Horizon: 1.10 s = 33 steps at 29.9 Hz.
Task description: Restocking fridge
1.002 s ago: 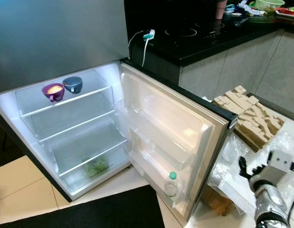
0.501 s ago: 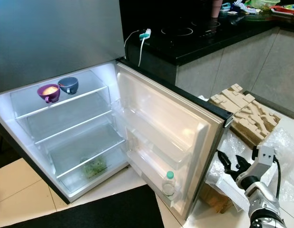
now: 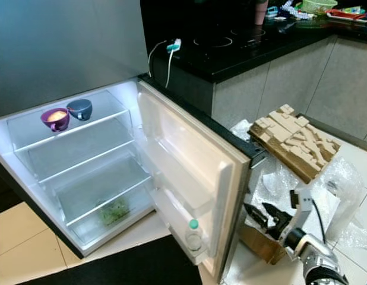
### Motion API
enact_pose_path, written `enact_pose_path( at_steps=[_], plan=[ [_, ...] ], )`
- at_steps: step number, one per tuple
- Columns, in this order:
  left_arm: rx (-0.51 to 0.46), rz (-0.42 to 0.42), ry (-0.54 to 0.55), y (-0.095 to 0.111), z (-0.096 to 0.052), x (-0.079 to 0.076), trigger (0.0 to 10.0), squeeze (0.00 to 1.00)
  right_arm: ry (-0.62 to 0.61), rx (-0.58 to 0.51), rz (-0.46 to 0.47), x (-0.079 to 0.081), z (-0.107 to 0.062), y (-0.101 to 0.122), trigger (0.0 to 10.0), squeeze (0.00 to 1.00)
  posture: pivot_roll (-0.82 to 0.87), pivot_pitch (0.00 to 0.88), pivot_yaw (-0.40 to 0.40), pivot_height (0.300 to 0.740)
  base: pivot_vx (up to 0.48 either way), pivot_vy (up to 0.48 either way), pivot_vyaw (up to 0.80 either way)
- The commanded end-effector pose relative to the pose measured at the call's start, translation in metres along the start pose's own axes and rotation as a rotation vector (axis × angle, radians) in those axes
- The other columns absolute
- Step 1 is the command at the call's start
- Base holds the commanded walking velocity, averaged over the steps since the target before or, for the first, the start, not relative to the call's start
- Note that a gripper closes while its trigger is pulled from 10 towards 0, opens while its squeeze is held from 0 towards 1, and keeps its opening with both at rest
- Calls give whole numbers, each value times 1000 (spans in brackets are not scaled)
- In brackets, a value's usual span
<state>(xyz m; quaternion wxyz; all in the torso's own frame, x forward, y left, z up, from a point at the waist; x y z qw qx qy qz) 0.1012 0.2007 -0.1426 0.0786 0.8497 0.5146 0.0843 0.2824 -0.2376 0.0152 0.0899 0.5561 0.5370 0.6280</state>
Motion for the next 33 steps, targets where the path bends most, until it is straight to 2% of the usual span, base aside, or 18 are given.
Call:
enact_pose_path(
  at_steps=[1,6,12,13,14,24,26,28,30,31,32,33],
  plan=[
    [-50,10,-70,15,3,-20,10000,0,68,29,-8,11,10,-3,10000,0,78,0,-16,740,0,0,0],
    [-49,9,-70,14,3,-20,10000,0,259,136,4,37,21,-24,10000,0,78,0,-16,740,0,0,0],
    [-48,8,-70,14,3,-20,10000,0,354,177,15,51,24,-32,10000,0,78,0,-17,740,0,0,0],
    [-47,9,-70,14,3,-20,10000,0,432,212,23,64,27,-38,10000,0,77,0,-18,740,0,0,0],
    [-46,8,-70,14,3,-21,10000,0,463,223,27,69,28,-40,10000,0,77,0,-18,740,0,0,0],
    [-45,6,-70,13,3,-21,10000,0,567,278,49,88,26,-47,10000,0,78,0,-20,740,0,0,0],
    [-43,7,-69,13,3,-21,10000,0,440,262,34,74,29,-49,10000,0,78,0,-22,740,0,0,0],
    [-43,7,-69,13,3,-21,10000,0,421,261,36,71,30,-50,10000,0,78,0,-22,740,0,0,0],
    [-44,7,-68,13,3,-21,10000,0,209,189,-10,46,31,-43,10000,0,80,0,-24,740,0,0,0],
    [-44,7,-68,13,3,-21,10000,0,93,158,-3,33,30,-40,10000,0,81,0,-25,740,0,0,0],
    [-44,7,-68,13,3,-21,10000,0,21,141,7,25,28,-39,10000,0,81,0,-25,740,0,0,0],
    [-44,7,-68,13,3,-21,10000,0,21,141,7,25,28,-39,10000,0,81,0,-25,740,0,0,0]
  ],
)
Point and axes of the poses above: a point about 5 cm out from each wrist's last joint towards the gripper, its own z axis pointing out of the wrist towards the gripper, its own y axis along the axis of the wrist's last joint, x = y × z, the point moved 3 cm from there along z, pointing out of the wrist towards the gripper, and after that the axes turned 8 degrees about z, right-handed, at the moved point
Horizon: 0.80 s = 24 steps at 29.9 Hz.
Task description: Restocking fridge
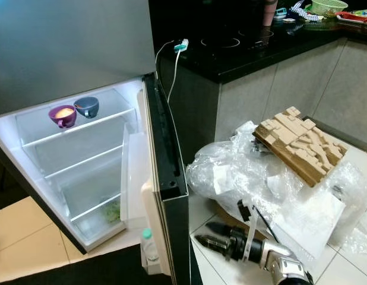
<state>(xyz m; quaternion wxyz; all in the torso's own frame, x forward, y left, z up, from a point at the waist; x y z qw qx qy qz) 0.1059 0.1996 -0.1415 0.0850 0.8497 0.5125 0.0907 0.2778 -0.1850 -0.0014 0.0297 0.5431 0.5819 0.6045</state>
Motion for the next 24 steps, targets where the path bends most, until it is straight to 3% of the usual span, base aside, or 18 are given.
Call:
enact_pose_path(
  at_steps=[1,6,24],
  plan=[
    [-27,3,-72,8,3,-22,10000,0,-75,-12,10,-8,-3,-2,10000,0,78,0,-23,740,0,0,0],
    [-28,7,-73,9,3,-22,10000,0,-83,-57,-4,-9,-7,0,10000,0,77,0,-22,740,0,0,218],
    [-30,0,-76,10,3,-22,10000,0,-57,-82,-36,-5,3,8,10000,0,81,0,-21,740,0,0,800]
  ],
)
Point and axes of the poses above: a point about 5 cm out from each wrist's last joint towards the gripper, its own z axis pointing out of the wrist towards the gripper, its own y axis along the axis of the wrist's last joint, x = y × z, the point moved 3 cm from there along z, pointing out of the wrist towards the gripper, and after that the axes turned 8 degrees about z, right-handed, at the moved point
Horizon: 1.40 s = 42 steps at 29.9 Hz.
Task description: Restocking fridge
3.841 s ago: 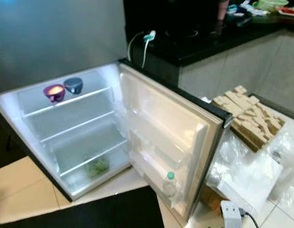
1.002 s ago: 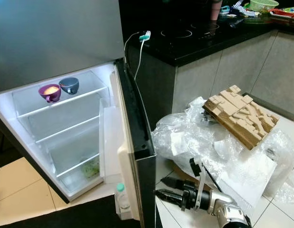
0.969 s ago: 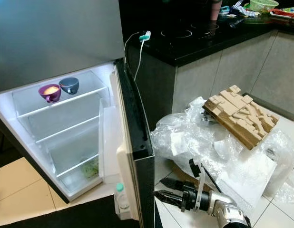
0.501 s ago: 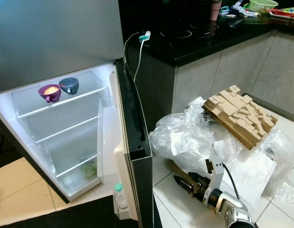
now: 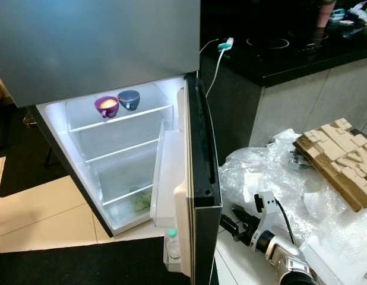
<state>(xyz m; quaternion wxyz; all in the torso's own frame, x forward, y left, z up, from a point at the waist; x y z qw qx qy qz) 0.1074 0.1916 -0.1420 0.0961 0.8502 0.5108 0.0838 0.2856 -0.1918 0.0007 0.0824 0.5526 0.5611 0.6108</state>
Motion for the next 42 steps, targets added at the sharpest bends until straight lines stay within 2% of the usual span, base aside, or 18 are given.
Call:
enact_pose_path(
  at_steps=[1,31,34,37,42],
  plan=[
    [-18,-1,-52,6,3,-16,10000,0,11,7,-6,2,3,-1,10000,0,81,0,-21,740,0,0,800],
    [-19,-1,-56,6,3,-16,10000,0,37,15,-40,7,9,1,10000,0,78,0,-21,740,0,0,800],
    [-19,0,-56,6,3,-17,10000,0,16,14,-63,6,10,3,10000,0,78,0,-22,740,0,0,800],
    [-19,1,-56,6,3,-17,10000,0,-68,17,-101,0,13,5,10000,0,79,0,-22,740,0,0,0],
    [-19,0,-55,6,3,-17,10000,0,-127,40,-119,-5,14,1,10000,0,79,0,-22,740,0,0,0]
  ],
)
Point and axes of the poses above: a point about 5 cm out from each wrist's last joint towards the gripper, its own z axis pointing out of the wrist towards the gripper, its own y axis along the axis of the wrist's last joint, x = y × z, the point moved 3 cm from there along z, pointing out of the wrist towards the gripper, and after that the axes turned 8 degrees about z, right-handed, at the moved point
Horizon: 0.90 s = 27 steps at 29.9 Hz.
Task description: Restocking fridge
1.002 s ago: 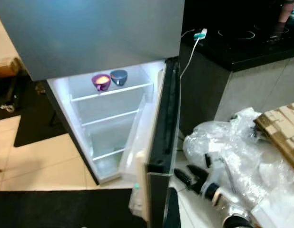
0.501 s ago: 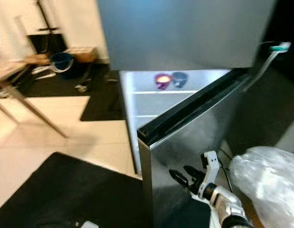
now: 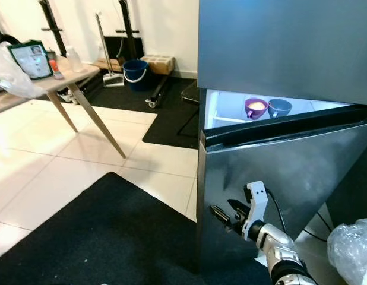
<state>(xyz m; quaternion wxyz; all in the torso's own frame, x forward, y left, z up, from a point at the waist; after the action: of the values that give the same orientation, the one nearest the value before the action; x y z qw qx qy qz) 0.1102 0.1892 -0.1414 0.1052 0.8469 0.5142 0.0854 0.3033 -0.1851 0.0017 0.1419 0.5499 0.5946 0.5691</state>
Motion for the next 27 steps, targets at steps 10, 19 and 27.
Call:
enact_pose_path(
  at_steps=[10,19,27],
  plan=[
    [-2,4,-42,2,3,-15,10000,0,-172,100,-27,-18,-11,-25,10000,0,80,0,-26,740,0,0,0],
    [-5,-1,-34,4,3,-15,10000,0,-457,378,-72,-44,-51,-87,10000,0,76,0,-25,740,0,0,0],
    [-2,-9,-21,3,3,-14,10000,0,-557,521,-71,-48,-84,-128,10000,0,81,0,-20,740,0,0,239]
  ],
)
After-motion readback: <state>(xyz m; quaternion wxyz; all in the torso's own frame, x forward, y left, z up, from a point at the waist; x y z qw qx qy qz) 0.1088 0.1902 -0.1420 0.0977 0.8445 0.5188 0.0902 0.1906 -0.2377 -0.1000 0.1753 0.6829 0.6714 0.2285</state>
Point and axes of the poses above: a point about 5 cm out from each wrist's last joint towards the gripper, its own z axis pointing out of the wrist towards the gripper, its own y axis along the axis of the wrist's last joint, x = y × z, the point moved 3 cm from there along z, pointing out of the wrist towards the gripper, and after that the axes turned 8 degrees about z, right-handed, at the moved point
